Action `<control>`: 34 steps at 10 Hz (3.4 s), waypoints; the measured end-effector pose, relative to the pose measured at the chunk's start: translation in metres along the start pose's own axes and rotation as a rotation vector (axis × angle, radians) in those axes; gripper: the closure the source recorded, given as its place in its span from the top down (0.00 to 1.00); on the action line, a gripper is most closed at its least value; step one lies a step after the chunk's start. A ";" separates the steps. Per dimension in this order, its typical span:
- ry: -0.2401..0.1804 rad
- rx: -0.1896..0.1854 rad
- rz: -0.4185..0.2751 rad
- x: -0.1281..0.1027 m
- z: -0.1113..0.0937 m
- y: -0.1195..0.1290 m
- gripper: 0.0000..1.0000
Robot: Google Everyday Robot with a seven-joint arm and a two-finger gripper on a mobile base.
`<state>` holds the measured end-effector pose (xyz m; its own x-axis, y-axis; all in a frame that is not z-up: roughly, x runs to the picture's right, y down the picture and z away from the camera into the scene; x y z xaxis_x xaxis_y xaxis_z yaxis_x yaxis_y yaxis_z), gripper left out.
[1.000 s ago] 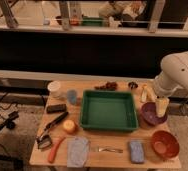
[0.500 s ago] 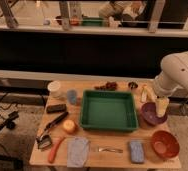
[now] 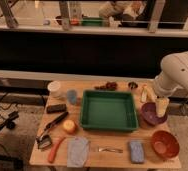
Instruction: Wipe purple bowl with brush
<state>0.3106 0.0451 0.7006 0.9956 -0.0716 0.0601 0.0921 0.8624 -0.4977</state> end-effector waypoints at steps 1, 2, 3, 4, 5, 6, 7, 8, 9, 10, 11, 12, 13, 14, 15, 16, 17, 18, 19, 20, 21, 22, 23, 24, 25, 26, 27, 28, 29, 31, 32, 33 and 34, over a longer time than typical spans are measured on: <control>-0.001 -0.001 0.001 0.000 0.001 0.000 1.00; -0.009 -0.002 -0.004 -0.003 0.000 0.002 1.00; -0.022 -0.003 -0.011 -0.008 -0.001 0.004 1.00; -0.047 -0.004 -0.026 -0.022 -0.002 0.007 1.00; -0.069 -0.005 -0.045 -0.038 -0.004 0.008 1.00; -0.084 -0.005 -0.061 -0.050 -0.005 0.010 1.00; -0.094 -0.002 -0.080 -0.061 -0.007 0.013 1.00; -0.100 0.007 -0.110 -0.078 -0.011 0.018 1.00; -0.102 0.019 -0.142 -0.095 -0.015 0.024 1.00; -0.102 0.030 -0.167 -0.108 -0.018 0.029 1.00; -0.101 0.047 -0.207 -0.126 -0.023 0.038 1.00; -0.103 0.056 -0.236 -0.140 -0.025 0.043 1.00; -0.106 0.067 -0.284 -0.162 -0.028 0.050 1.00; -0.108 0.072 -0.313 -0.174 -0.030 0.055 1.00; -0.106 0.073 -0.316 -0.174 -0.030 0.056 1.00; -0.102 0.075 -0.317 -0.173 -0.030 0.055 1.00; -0.101 0.075 -0.318 -0.173 -0.030 0.055 1.00; -0.102 0.075 -0.320 -0.174 -0.030 0.055 1.00; -0.102 0.075 -0.319 -0.174 -0.030 0.055 1.00; -0.103 0.075 -0.319 -0.174 -0.030 0.055 1.00; -0.104 0.075 -0.319 -0.175 -0.030 0.055 1.00; -0.104 0.075 -0.319 -0.175 -0.030 0.055 1.00; -0.104 0.075 -0.319 -0.175 -0.030 0.055 1.00; -0.105 0.075 -0.319 -0.175 -0.030 0.055 1.00; -0.106 0.074 -0.318 -0.175 -0.029 0.055 1.00; -0.106 0.074 -0.318 -0.175 -0.029 0.055 1.00; -0.107 0.074 -0.317 -0.174 -0.029 0.055 1.00; -0.107 0.074 -0.317 -0.175 -0.030 0.055 1.00; -0.107 0.074 -0.317 -0.175 -0.030 0.055 1.00; -0.107 0.074 -0.320 -0.175 -0.030 0.056 1.00; -0.109 0.079 -0.339 -0.180 -0.031 0.058 1.00; -0.111 0.080 -0.356 -0.187 -0.032 0.059 1.00; -0.116 0.083 -0.397 -0.207 -0.032 0.060 1.00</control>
<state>0.1107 0.0955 0.6310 0.8741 -0.3536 0.3330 0.4620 0.8169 -0.3453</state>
